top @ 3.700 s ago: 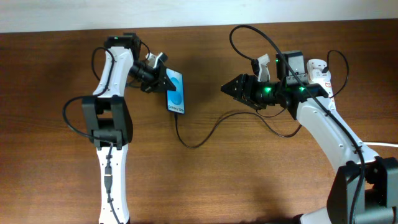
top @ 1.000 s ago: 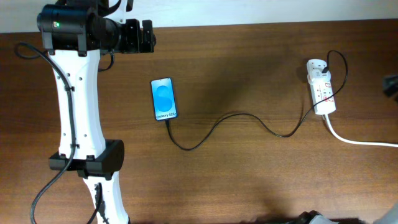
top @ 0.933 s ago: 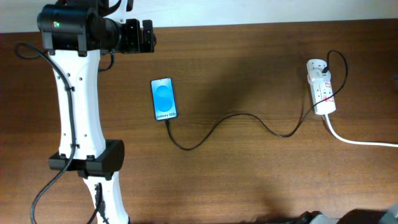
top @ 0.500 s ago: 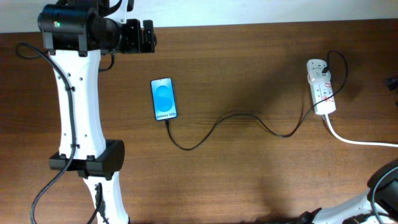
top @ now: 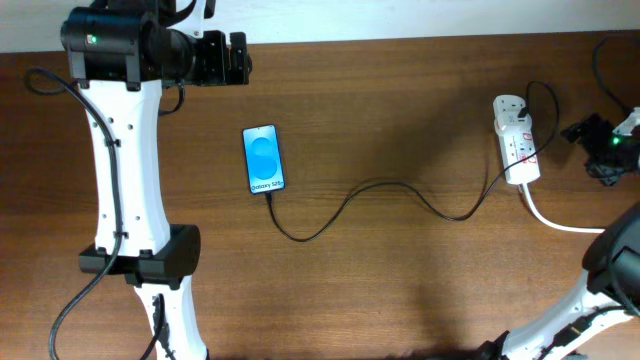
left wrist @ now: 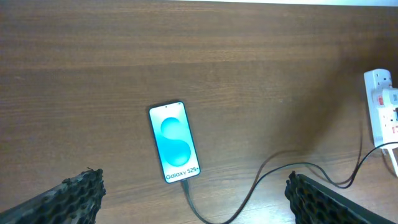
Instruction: Plug charger to phone and switch on socket
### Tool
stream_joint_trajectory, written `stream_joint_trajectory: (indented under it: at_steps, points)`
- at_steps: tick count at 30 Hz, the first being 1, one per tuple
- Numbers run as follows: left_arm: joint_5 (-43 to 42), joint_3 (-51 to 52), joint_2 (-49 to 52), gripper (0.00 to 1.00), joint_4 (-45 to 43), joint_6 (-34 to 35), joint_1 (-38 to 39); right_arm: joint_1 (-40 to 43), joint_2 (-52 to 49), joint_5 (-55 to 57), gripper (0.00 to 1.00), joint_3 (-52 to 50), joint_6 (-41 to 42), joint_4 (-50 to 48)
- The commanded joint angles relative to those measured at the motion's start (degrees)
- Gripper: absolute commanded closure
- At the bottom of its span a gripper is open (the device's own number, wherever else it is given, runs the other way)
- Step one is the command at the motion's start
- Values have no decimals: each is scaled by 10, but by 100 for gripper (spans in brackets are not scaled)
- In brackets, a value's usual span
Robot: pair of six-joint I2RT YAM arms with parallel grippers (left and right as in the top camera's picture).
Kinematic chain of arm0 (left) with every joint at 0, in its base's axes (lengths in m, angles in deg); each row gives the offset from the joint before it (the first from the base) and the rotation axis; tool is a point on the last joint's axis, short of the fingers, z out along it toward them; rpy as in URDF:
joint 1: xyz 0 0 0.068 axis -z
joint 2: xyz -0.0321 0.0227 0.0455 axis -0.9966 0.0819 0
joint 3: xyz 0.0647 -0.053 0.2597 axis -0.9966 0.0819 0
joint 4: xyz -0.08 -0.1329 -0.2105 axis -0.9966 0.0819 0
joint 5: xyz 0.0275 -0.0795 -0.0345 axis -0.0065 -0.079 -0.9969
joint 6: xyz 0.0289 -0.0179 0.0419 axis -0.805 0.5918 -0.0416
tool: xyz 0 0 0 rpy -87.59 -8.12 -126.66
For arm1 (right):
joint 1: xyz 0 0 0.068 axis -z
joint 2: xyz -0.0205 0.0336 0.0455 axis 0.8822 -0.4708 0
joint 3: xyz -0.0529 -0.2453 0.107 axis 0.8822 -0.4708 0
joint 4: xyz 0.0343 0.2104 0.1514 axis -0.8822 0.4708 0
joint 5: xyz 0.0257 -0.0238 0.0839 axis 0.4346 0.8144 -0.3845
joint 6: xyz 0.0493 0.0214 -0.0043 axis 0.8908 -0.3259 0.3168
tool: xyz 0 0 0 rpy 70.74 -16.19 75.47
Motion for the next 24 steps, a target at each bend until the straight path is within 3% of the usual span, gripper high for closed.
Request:
stream_joint_trajectory:
  at_steps: [1,7,24]
  points:
    - [-4,-3,-15,1,0,-3,1,-15,-22,9,10,8,-12,-5]
    - [-4,-3,-15,1,0,-3,1,-41,-31,10,9,8,-68,-26]
    - [-4,-3,-15,1,0,-3,1,-63,-70,28,9,8,-105,-62]
